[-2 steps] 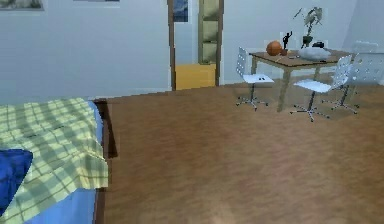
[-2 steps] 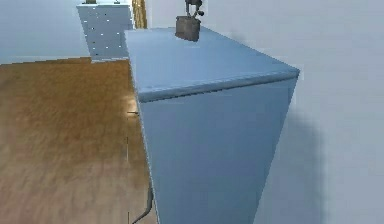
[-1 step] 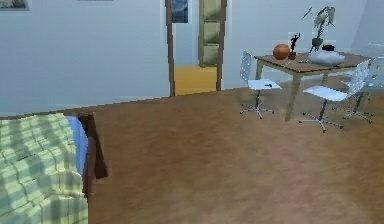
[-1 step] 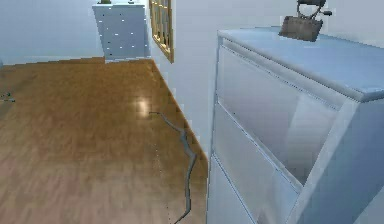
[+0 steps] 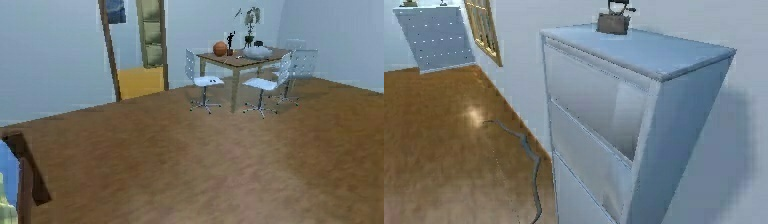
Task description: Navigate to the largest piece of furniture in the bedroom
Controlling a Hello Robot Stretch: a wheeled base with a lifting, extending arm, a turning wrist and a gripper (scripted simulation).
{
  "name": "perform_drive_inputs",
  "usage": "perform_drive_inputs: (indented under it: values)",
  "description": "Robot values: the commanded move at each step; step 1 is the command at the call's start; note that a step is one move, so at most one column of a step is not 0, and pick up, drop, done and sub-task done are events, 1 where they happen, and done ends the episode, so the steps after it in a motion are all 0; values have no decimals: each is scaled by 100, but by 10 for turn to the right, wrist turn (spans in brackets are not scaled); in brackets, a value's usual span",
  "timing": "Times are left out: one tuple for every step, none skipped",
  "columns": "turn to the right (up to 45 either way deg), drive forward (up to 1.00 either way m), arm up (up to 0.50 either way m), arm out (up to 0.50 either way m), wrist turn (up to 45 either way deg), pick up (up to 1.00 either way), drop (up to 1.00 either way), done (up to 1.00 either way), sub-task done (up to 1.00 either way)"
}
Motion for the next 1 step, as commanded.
perform_drive_inputs:
  values:
    - [0, 100, 0, 0, 0, 0, 0, 0, 0]
